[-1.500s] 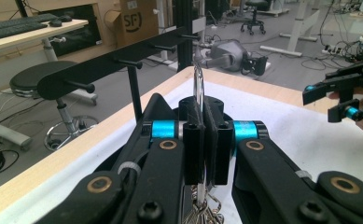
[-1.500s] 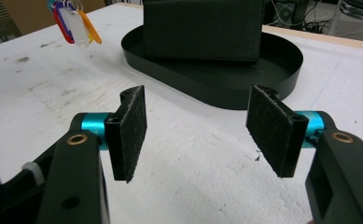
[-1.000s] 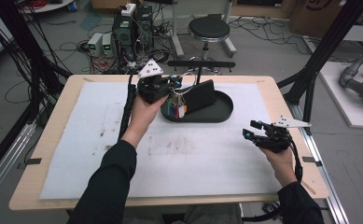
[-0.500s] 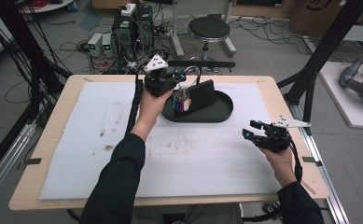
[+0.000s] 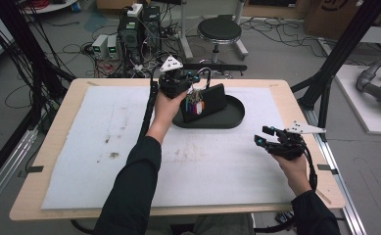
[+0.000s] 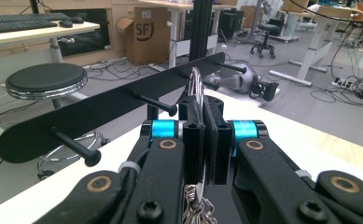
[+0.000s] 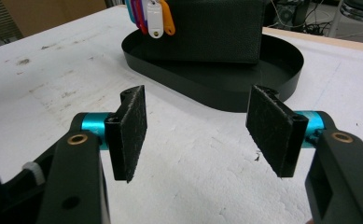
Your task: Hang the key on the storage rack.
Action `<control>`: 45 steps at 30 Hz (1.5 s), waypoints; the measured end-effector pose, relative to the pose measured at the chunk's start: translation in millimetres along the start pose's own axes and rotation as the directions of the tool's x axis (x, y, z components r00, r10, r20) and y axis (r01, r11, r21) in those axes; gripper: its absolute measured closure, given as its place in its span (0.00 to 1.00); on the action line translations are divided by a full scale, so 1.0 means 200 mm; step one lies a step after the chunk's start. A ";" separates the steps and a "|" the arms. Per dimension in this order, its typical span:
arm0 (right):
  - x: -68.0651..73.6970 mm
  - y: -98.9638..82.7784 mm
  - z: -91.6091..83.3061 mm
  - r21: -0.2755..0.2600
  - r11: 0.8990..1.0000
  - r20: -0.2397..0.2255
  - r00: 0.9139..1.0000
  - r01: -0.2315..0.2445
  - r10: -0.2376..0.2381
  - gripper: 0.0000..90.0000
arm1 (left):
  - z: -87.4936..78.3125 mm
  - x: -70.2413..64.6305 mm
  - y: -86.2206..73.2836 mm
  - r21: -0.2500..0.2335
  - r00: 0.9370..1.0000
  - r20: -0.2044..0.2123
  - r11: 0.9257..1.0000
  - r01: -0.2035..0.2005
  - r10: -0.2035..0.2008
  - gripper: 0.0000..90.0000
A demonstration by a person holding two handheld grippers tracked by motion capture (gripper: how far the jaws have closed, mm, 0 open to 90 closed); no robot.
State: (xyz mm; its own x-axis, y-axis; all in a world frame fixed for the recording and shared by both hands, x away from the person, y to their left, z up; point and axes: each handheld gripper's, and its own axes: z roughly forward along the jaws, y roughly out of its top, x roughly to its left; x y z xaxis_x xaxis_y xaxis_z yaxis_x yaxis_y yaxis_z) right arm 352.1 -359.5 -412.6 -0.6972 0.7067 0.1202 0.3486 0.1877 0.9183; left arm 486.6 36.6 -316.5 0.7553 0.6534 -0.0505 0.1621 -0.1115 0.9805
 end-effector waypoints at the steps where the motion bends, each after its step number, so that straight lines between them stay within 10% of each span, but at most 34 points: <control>1: 0.00 0.00 0.00 0.000 1.000 0.000 1.000 -0.002 0.002 0.43 | 0.01 0.00 0.00 0.005 1.000 -0.001 1.000 -0.002 0.002 0.96; 45: 0.00 0.00 0.00 0.002 1.000 -0.001 1.000 -0.005 0.005 0.43 | 0.05 0.05 -0.11 0.064 0.994 -0.108 0.998 0.014 -0.007 0.86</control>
State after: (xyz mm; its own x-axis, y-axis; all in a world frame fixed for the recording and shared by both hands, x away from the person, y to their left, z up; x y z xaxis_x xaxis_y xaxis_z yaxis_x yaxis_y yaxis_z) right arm 352.0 -360.5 -412.7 -0.6962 0.7067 0.1256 0.3538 0.1856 0.9167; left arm 496.2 38.2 -340.4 0.6809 0.7315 -0.0368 0.2131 -0.1498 0.9655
